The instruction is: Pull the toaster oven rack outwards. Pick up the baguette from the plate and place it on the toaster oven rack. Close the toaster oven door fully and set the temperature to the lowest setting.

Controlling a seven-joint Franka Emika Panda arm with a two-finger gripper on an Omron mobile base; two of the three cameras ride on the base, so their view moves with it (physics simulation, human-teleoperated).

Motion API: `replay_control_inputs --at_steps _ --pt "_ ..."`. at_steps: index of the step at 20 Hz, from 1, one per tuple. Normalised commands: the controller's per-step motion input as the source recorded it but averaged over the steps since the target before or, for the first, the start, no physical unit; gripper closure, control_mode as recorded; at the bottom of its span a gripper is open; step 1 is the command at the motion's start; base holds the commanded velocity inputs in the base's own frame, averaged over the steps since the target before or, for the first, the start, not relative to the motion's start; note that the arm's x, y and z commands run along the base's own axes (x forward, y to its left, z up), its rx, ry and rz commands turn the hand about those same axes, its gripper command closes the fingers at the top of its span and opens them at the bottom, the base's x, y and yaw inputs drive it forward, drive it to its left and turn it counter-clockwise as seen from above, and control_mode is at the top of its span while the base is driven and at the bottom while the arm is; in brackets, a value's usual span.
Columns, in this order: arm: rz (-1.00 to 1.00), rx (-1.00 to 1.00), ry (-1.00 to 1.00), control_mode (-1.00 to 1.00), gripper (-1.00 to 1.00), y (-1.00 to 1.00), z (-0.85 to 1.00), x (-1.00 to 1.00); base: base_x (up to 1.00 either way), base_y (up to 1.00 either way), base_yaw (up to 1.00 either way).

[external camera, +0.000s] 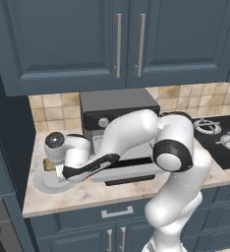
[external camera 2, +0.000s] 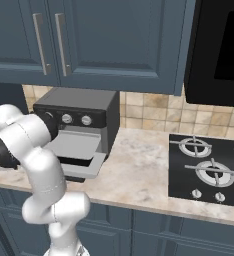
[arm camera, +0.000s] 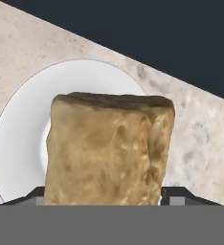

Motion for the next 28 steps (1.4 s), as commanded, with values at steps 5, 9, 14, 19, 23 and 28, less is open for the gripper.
replay_control_inputs --at_steps 5,9,14,19,23,28 --pt "0.01 0.07 -0.10 -1.00 1.00 0.00 0.97 -0.18 0.00 0.00 0.00" --pt "0.04 0.00 0.00 -1.00 1.00 -0.16 0.82 -0.28 0.00 0.00 0.00" --pt "0.06 -0.02 0.02 -1.00 1.00 -0.21 0.79 -0.25 0.00 0.00 0.00" --pt "0.07 -0.06 0.04 -1.00 1.00 -0.38 0.52 -0.26 0.00 0.00 0.00" --pt "0.08 -0.08 0.03 -1.00 1.00 -0.60 0.24 -0.23 0.00 0.00 0.00" --pt "0.04 -0.09 0.01 -1.00 1.00 -0.66 0.02 -0.18 0.00 0.00 0.00"
